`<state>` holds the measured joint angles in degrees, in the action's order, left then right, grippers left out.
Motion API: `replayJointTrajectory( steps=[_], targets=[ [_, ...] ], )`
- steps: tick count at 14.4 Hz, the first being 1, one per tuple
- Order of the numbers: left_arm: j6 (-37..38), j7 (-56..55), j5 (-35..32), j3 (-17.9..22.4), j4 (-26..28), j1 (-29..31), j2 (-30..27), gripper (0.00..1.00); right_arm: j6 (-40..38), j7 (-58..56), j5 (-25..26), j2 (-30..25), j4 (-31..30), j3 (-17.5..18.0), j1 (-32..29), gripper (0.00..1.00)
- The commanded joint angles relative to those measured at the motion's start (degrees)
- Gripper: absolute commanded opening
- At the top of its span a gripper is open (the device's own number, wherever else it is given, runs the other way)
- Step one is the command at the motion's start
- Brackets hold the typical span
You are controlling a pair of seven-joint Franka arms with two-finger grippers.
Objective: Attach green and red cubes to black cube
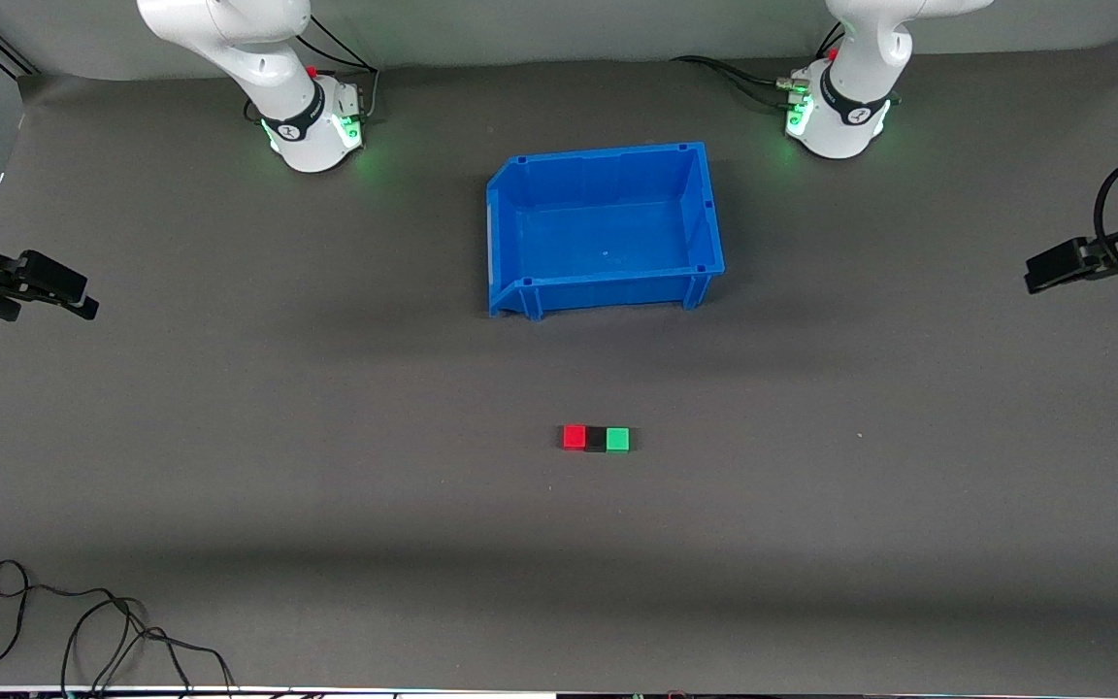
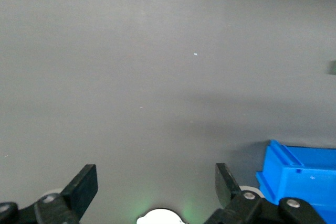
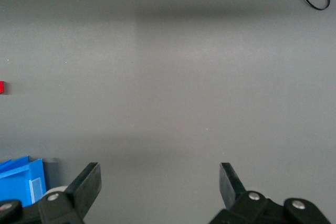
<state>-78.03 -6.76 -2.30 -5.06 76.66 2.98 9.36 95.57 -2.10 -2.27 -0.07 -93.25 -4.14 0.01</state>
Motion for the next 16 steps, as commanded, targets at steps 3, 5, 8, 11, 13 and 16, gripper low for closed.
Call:
replayJointTrajectory(
  steps=[3,5,8,11,13,16],
  targets=[
    [-3.7,13.9,2.0,0.5,-0.6,0.6,0.8,1.0,-0.6,-0.1,0.5,-0.4,0.2,-0.1,0.3,1.0],
    [-5.5,12.0,1.4,0.6,1.5,0.0,0.7,1.0,-0.6,-0.1,0.5,-0.4,0.3,-0.1,0.3,1.0],
    [-7.7,8.2,-1.7,0.2,4.8,0.0,-0.6,1.0,-0.6,-0.1,0.5,-0.2,0.3,-0.1,0.3,1.0],
    [-9.8,8.7,-0.4,0.3,9.9,0.7,-5.2,1.0,-0.5,-0.1,0.4,-0.2,0.3,-0.1,0.3,1.0],
    [-9.2,9.0,0.0,0.4,10.3,0.7,-5.8,1.0,-0.5,-0.1,0.4,-0.2,0.3,-0.1,0.2,1.0],
    [-9.4,9.0,1.0,0.4,9.9,0.7,-5.5,1.0,-0.5,-0.1,0.4,-0.1,0.3,-0.1,0.3,1.0]
  ],
)
